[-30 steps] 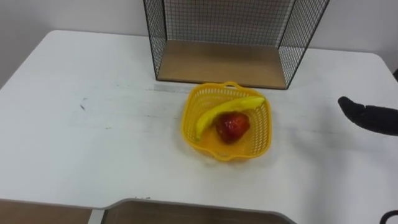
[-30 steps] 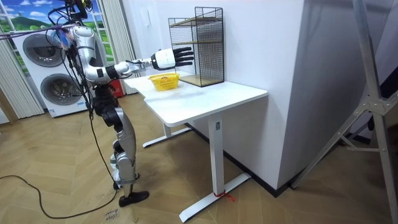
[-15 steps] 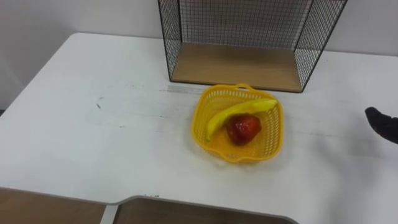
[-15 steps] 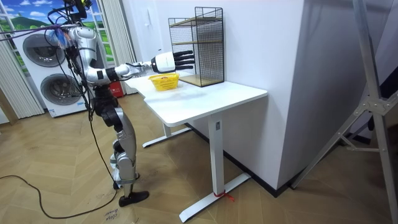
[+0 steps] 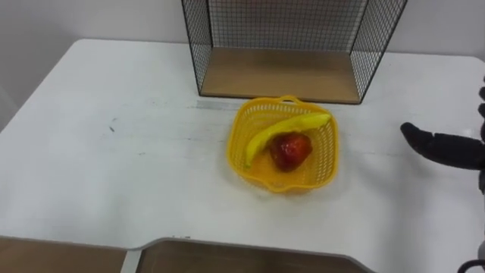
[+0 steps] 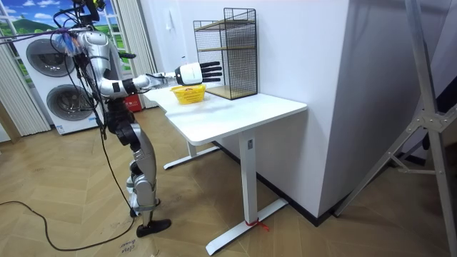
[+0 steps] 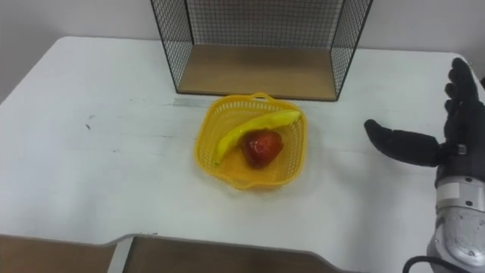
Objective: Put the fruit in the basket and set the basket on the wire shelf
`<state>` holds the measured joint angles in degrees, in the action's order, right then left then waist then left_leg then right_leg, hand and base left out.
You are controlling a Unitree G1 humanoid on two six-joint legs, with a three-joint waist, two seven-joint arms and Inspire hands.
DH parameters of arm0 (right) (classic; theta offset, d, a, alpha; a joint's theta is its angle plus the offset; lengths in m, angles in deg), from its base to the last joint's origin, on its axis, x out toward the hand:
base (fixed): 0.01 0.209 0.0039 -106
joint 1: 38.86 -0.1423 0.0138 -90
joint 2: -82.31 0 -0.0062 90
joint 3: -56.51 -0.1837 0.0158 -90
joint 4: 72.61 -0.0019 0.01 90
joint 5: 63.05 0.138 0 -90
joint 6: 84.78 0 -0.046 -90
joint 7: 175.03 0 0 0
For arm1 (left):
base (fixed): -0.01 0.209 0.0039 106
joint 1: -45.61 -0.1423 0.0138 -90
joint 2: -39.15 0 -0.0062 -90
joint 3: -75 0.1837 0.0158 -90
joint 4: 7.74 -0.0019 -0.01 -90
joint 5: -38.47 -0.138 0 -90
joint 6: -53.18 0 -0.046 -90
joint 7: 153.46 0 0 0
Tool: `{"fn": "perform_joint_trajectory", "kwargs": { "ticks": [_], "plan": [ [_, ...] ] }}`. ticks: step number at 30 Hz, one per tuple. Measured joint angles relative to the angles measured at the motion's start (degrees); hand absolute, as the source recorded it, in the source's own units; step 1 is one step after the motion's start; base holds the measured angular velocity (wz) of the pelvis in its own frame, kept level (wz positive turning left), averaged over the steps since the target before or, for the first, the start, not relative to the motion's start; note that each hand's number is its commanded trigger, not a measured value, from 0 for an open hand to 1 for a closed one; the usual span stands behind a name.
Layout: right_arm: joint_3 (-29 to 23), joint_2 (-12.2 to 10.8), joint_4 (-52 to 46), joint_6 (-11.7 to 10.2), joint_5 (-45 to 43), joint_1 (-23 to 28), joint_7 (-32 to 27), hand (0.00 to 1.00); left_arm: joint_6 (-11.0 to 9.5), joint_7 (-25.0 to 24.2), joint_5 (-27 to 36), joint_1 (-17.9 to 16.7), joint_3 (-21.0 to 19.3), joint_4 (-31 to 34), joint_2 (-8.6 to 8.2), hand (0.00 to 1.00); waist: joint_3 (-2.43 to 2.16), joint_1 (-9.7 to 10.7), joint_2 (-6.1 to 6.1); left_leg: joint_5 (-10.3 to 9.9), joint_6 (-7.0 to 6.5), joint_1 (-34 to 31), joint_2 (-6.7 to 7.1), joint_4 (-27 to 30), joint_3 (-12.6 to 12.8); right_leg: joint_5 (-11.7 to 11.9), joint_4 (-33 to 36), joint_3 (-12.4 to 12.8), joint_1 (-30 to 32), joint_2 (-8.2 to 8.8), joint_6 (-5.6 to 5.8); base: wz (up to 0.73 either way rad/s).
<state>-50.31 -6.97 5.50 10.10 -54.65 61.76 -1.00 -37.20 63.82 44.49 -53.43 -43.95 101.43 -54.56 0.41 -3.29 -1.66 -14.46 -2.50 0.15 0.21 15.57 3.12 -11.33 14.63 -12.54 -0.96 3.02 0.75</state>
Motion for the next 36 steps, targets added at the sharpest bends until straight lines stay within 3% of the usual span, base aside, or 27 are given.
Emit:
{"fn": "perform_joint_trajectory", "kwargs": {
  "ticks": [5,10,13,19,30,36],
  "plan": [
    [0.7,-0.7,0.0,0.0,5.5,-0.2,1.2,0.00,0.0,-8.3,5.3,0.7,6.3,0.0,-0.02,0.00,-0.05,0.7,0.39,0.0,0.01,0.1,-0.08,0.0,0.0,0.0,0.0,0.0,0.3,-0.06,0.01,0.00],
    [6.3,-1.2,2.8,-0.6,7.2,-1.9,4.5,0.00,0.0,-17.2,8.4,0.8,13.0,-0.4,-0.05,0.00,0.25,1.4,1.16,0.0,0.04,0.5,-0.28,-0.2,1.0,0.0,0.0,1.0,0.5,-0.15,0.01,-0.08],
    [7.2,-2.9,3.4,-0.6,8.7,-1.9,6.3,0.00,0.0,-21.9,11.0,0.8,15.3,-1.5,-0.17,0.00,0.20,1.4,1.51,0.0,0.04,0.4,-0.30,-0.2,1.5,0.0,0.0,1.4,0.8,-0.17,0.01,-0.09],
    [9.5,-3.5,4.5,-0.6,10.5,-3.0,9.2,0.00,0.1,-29.5,14.7,0.9,19.4,-4.8,-0.49,0.00,0.10,2.0,1.73,0.0,0.04,0.4,-0.38,-0.3,1.7,0.1,0.0,1.3,0.8,-0.09,-0.02,0.00],
    [11.2,-3.6,7.7,-1.1,11.0,-3.1,10.6,0.00,0.1,-34.6,17.1,0.9,20.9,-8.0,-1.71,0.00,0.09,2.1,1.71,0.0,0.05,0.3,-0.53,-0.4,3.0,0.1,0.1,1.5,1.2,-0.21,-0.09,-0.02],
    [12.2,-5.4,9.0,-1.3,11.6,-3.2,11.3,0.00,0.7,-37.5,17.0,0.9,23.1,-11.6,-2.75,0.00,0.04,1.7,1.80,0.1,0.04,0.0,-0.57,-0.4,3.3,0.2,0.1,1.4,1.5,-0.21,-0.08,0.00]
  ]
}}
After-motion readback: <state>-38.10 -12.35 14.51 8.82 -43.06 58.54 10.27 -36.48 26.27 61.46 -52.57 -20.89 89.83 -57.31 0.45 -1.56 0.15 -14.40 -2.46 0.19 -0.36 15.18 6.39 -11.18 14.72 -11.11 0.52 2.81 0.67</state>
